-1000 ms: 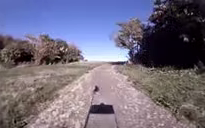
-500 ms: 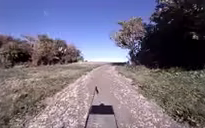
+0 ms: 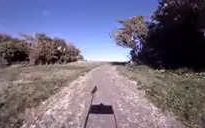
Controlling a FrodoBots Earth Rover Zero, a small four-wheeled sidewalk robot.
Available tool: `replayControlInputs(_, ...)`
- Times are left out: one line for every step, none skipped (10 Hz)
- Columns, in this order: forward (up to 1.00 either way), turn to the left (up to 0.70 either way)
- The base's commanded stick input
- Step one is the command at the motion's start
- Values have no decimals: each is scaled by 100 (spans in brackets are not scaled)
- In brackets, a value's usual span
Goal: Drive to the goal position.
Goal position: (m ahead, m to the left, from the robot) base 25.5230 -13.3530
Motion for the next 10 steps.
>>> replayControlInputs(100, 1)
replayControlInputs(100, 1)
replayControlInputs(100, 1)
replayControlInputs(100, 1)
replayControlInputs(100, 1)
replayControlInputs(100, 1)
replayControlInputs(100, 4)
replayControlInputs(100, 13)
replayControlInputs(100, 3)
replayControlInputs(100, 1)
